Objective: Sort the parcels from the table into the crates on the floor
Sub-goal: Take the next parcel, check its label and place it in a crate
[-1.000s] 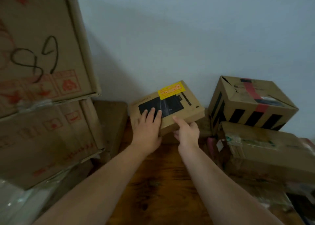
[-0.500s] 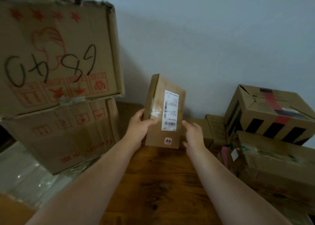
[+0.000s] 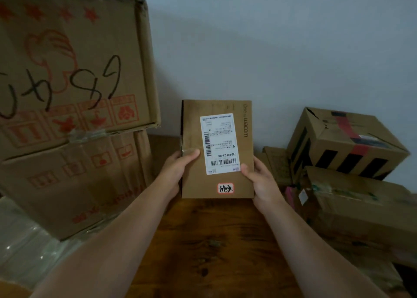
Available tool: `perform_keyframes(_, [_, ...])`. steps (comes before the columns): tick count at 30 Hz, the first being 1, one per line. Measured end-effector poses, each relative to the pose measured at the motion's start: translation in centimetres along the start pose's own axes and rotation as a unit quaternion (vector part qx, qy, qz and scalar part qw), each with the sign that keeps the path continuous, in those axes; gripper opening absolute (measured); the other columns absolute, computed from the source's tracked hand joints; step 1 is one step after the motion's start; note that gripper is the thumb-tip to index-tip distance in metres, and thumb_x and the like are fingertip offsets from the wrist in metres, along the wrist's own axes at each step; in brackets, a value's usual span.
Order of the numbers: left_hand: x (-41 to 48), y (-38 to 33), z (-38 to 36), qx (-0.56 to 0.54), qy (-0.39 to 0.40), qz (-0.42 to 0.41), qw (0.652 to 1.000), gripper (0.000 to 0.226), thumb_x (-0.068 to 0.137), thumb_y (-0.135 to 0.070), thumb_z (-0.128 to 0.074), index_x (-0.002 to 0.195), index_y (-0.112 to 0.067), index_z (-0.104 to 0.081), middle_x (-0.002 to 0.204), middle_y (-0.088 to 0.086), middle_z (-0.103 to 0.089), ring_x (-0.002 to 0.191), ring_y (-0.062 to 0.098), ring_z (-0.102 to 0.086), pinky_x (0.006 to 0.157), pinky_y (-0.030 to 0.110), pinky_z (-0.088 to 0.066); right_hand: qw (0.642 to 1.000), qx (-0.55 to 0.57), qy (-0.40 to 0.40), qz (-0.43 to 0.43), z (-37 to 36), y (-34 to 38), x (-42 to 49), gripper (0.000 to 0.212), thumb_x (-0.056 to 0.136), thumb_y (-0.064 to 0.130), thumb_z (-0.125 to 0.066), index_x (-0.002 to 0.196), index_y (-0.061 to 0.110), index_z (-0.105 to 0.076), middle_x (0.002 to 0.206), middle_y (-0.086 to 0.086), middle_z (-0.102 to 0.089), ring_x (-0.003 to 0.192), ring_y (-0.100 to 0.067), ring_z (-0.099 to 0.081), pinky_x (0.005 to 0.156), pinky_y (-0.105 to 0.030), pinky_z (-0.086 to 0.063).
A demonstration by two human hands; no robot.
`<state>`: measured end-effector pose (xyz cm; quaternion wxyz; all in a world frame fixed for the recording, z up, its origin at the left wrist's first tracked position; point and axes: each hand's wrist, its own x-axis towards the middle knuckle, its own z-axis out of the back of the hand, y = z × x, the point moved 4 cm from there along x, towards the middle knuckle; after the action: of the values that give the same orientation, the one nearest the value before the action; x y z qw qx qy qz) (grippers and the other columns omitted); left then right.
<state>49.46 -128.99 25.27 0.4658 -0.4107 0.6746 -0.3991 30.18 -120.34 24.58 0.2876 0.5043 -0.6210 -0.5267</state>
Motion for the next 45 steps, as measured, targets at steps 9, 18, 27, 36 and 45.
perform_keyframes(9, [-4.5,0.5,-5.9,0.018,0.127,-0.015,0.992,0.031,0.082,-0.020,-0.066,0.112,-0.012,-0.064,0.094,0.008,-0.074,0.081,0.024,-0.071,0.062,0.031,-0.054,0.997,0.035,-0.063,0.041,5.4,1.4,-6.9,0.049,0.084,0.010,-0.065,0.131,0.019,-0.053,0.112,-0.007,-0.071,0.101,-0.029,-0.068,0.085,-0.049,-0.055])
perform_keyframes(18, [-17.2,3.4,-15.3,0.022,0.217,-0.050,0.975,0.028,0.083,-0.026,-0.068,0.107,-0.012,-0.063,0.093,0.007,-0.074,0.083,0.024,-0.071,0.064,0.033,-0.056,0.985,0.020,-0.148,0.091,15.1,4.6,-21.5,0.039,0.088,0.017,-0.063,0.126,0.020,-0.056,0.110,-0.003,-0.071,0.098,-0.027,-0.069,0.085,-0.051,-0.054])
perform_keyframes(27, [-28.8,14.2,-26.6,0.056,0.301,0.030,0.952,0.034,0.080,-0.032,-0.072,0.107,-0.012,-0.066,0.095,0.008,-0.074,0.088,0.027,-0.070,0.078,0.044,-0.056,0.950,0.029,-0.297,0.088,28.2,2.9,-37.7,0.044,0.088,0.016,-0.064,0.131,0.016,-0.052,0.112,-0.007,-0.070,0.097,-0.027,-0.069,0.088,-0.048,-0.054])
perform_keyframes(36, [-32.3,21.6,-37.5,0.097,0.358,0.076,0.926,0.029,0.078,-0.022,-0.075,0.104,-0.013,-0.064,0.089,0.008,-0.074,0.081,0.027,-0.071,0.074,0.043,-0.057,0.922,0.089,-0.368,0.084,38.7,0.8,-43.7,0.056,0.081,0.014,-0.065,0.134,0.012,-0.047,0.118,-0.013,-0.067,0.107,-0.035,-0.064,0.095,-0.060,-0.046])
perform_keyframes(45, [-28.8,26.3,-53.1,0.104,0.369,0.092,0.919,0.026,0.081,-0.027,-0.072,0.102,-0.014,-0.063,0.089,0.006,-0.074,0.080,0.024,-0.071,0.067,0.035,-0.055,0.911,0.061,-0.406,0.043,54.0,5.1,-39.0,0.034,0.092,0.013,-0.057,0.126,0.017,-0.055,0.109,-0.008,-0.071,0.099,-0.030,-0.068,0.081,-0.050,-0.056])
